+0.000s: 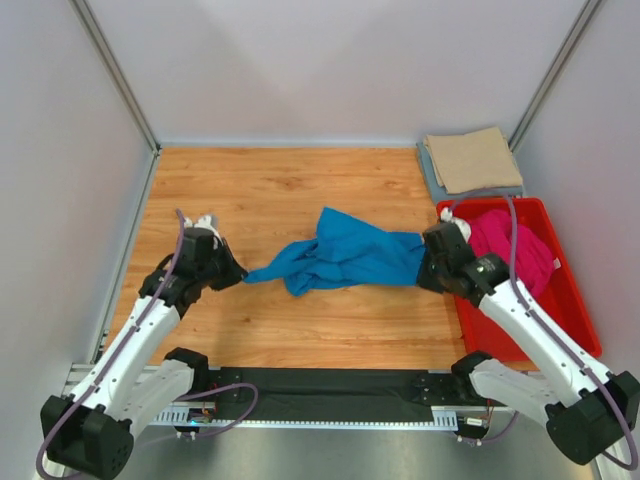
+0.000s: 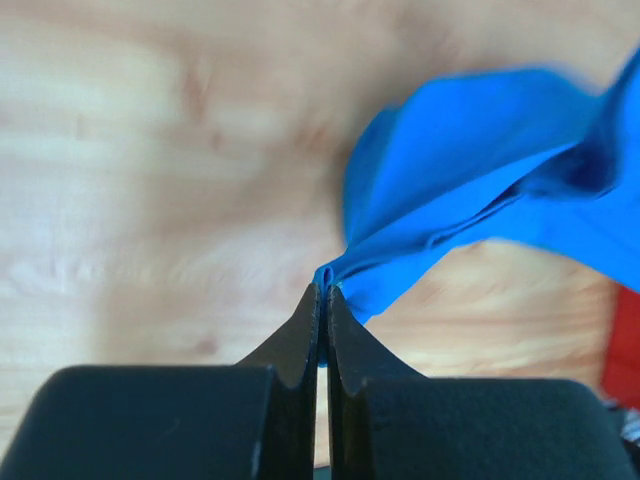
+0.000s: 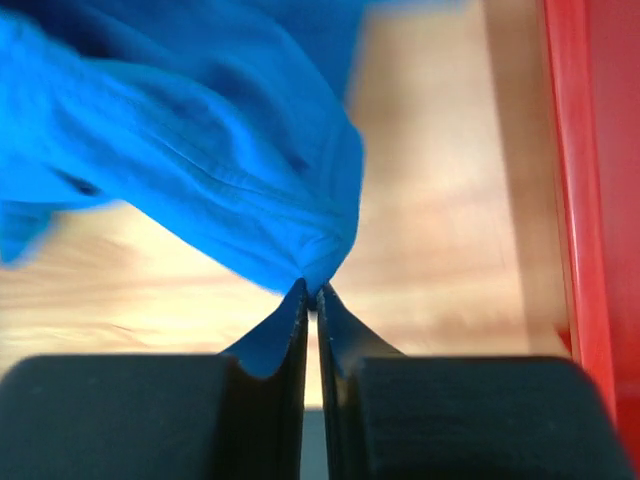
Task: Fold and stack the t-shirts
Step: Flatten the tshirt out
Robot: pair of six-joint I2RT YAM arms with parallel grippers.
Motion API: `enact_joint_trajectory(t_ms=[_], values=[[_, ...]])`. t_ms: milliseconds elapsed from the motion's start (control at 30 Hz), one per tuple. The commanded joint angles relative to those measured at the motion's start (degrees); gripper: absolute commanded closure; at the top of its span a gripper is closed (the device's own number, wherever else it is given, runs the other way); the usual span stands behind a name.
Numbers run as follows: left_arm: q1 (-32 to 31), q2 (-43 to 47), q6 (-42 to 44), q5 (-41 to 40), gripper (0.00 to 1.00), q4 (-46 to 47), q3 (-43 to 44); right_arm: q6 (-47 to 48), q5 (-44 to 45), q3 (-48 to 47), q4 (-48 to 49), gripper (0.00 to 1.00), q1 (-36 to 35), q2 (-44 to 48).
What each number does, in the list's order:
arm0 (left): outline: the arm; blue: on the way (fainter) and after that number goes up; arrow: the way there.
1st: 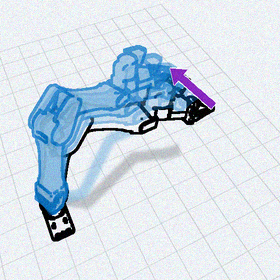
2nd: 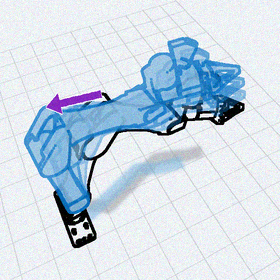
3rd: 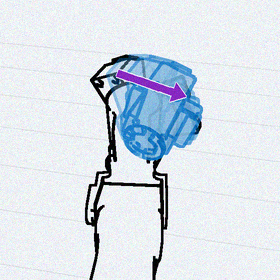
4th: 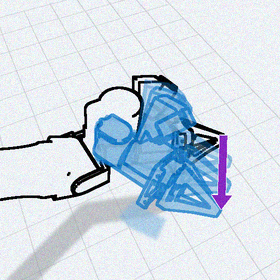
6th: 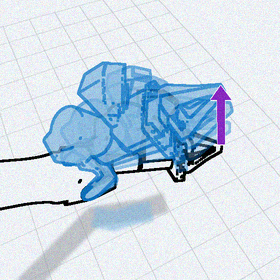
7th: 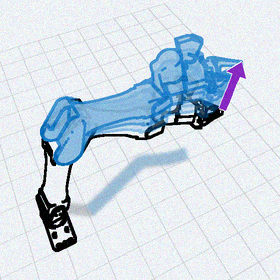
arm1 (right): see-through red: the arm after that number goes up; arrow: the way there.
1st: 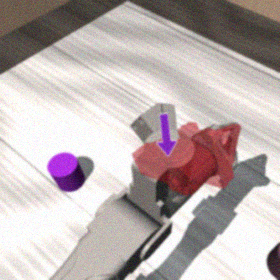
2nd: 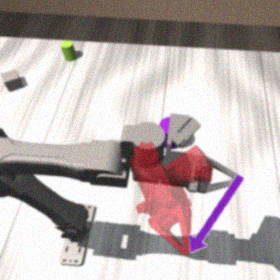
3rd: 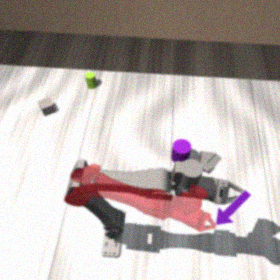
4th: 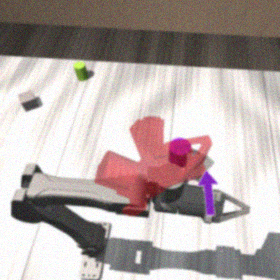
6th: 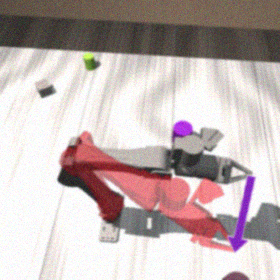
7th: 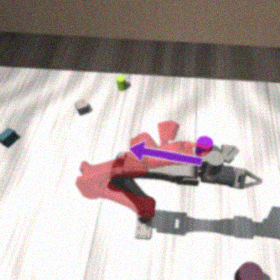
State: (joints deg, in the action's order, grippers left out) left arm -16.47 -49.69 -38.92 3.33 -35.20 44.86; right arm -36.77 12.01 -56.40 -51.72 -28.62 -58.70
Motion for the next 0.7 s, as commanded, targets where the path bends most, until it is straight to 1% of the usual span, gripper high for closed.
enact_joint_trajectory(t_ms=[0, 33, 67, 100, 133, 200, 233, 300, 333, 367, 400, 433, 500, 533, 567, 633, 667], values=[[0.12, 2.66, -2.65, 4.57, 0.98, 1.44, -9.42, -9.62, -1.99, 11.03, -5.75, 0.90, 0.23, 4.89], [0.12, 2.93, -3.00, 5.01, 0.95, 2.06, -10.92, -10.24, -3.64, 13.40, -5.15, 0.83, 0.15, 6.21], [0.12, 3.02, -3.18, 5.02, 0.88, 2.76, -12.85, -10.33, -4.44, 14.03, -4.62, 0.77, 0.15, 7.71], [0.12, 2.59, -3.18, 4.67, 0.87, 2.86, -13.30, -10.16, -4.71, 13.95, -4.18, 0.74, 0.15, 9.37], [0.12, 2.32, -3.10, 3.88, 0.87, 2.86, -13.57, -9.72, -4.80, 13.60, -4.00, 0.69, 0.15, 9.65], [0.12, 1.01, -2.48, 3.09, 0.86, 2.42, -12.79, -6.84, -5.41, 10.88, -2.78, 0.64, -0.03, 9.31], [0.12, 0.57, -2.31, 2.39, 0.87, 2.07, -12.26, -5.51, -6.90, 9.83, 0.10, 0.60, -0.29, 7.91], [0.12, -0.31, -1.69, 1.59, 0.89, 1.37, -10.50, -1.39, -8.75, 7.63, 4.59, 0.54, -1.52, 5.63], [0.12, -0.84, -1.43, 0.54, 0.89, 1.19, -10.06, 4.72, -10.41, 7.36, 11.31, 0.47, -1.87, 2.74], [0.12, -1.11, -1.25, 0.01, 0.92, 0.84, -9.19, 7.83, -16.69, 7.18, 14.78, 0.46, -1.96, 0.27], [0.12, -1.72, -1.08, -0.69, 0.94, 0.75, -8.92, 10.47, -19.28, 5.88, 17.51, 0.45, -1.96, -2.01], [0.12, -2.07, -1.07, -1.65, 0.95, 1.01, -8.83, 14.41, -21.39, 4.91, 20.49, 0.44, -2.05, -8.04], [0.12, -3.65, -1.16, -2.36, 0.96, 1.19, -8.65, 17.33, -22.46, -0.52, 21.14, 0.46, -1.96, -14.05], [0.21, -4.35, -1.07, -2.45, 0.96, 1.36, -8.56, 19.70, -23.25, -2.47, 21.57, 0.48, -1.96, -17.47], [0.21, -5.14, -0.81, -2.54, 0.93, 1.36, -8.04, 21.03, -23.61, -4.14, 21.84, 0.50, -1.96, -22.72], [0.30, -7.25, -0.72, -2.98, 0.90, 0.93, -7.25, 23.40, -25.27, -9.41, 21.84, 0.52, -1.88, -28.03], [0.47, -7.78, -0.72, -3.16, 0.83, 0.58, -6.29, 25.85, -25.37, -11.17, 21.23, 0.52, -1.88, -32.49]])
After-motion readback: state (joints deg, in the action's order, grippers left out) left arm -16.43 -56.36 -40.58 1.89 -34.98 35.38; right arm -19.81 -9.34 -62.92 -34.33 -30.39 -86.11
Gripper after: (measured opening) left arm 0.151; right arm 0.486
